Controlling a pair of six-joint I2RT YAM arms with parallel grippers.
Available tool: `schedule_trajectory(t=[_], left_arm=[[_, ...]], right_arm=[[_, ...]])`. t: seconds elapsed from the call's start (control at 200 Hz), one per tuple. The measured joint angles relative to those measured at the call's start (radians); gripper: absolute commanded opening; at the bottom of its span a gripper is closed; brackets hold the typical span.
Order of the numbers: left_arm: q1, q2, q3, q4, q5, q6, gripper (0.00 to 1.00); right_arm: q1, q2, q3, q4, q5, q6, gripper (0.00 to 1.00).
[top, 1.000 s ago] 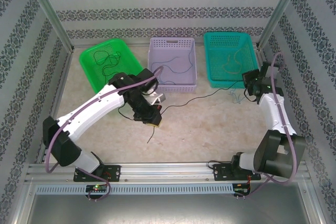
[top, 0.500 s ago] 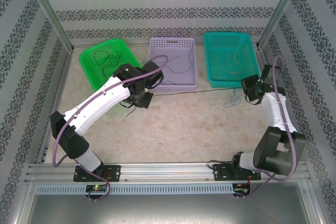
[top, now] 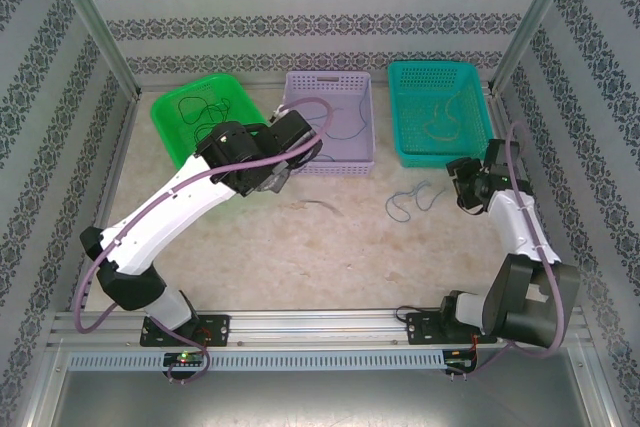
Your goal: Untangle the cables
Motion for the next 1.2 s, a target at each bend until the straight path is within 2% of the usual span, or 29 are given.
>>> schedule_trajectory(t=[0.18,0.285,0.355,0.46,0.644,0.709,0.809,0.909,1.044,1.199], left_arm=[[-0.045,0.055,0.127,0.048,-0.200,0.145,0.00],[-0.055,0.074,0.178,0.103,-0.261,0.221,0.00],[-0.054,0.105,0.271,0.125,-0.292,0.264,0.00],[-0.031,0.188,0.492,0.153,-0.343,0.322,0.00],[0.086,0.245,0.635,0.227,-0.353,0.364,0.00],[0.158,0.267,0.678,0.232,-0.307,0.320,0.00],[0.304,0.271,0.687,0.233,-0.169,0.190,0.00],[0.473,0.270,0.677,0.236,0.030,0.028,0.00],[0.701,0.262,0.589,0.302,0.354,-0.192,0.00],[0.870,0.266,0.473,0.404,0.639,-0.365,0.00]], right_arm=[[0.053,-0.070,-0.011,-0.033,0.061,-0.003,0.61],[0.103,-0.083,-0.010,-0.043,0.092,-0.006,0.60],[0.159,-0.092,-0.002,-0.058,0.113,-0.008,0.60],[0.260,-0.111,0.037,-0.087,0.143,-0.019,0.59],[0.466,-0.189,0.120,-0.094,0.217,-0.045,0.58],[0.534,-0.205,0.158,-0.095,0.241,-0.057,0.58],[0.619,-0.208,0.209,-0.093,0.269,-0.071,0.58],[0.687,-0.203,0.248,-0.094,0.293,-0.094,0.58],[0.746,-0.177,0.299,-0.087,0.300,-0.138,0.58],[0.771,-0.141,0.306,-0.074,0.293,-0.157,0.58]])
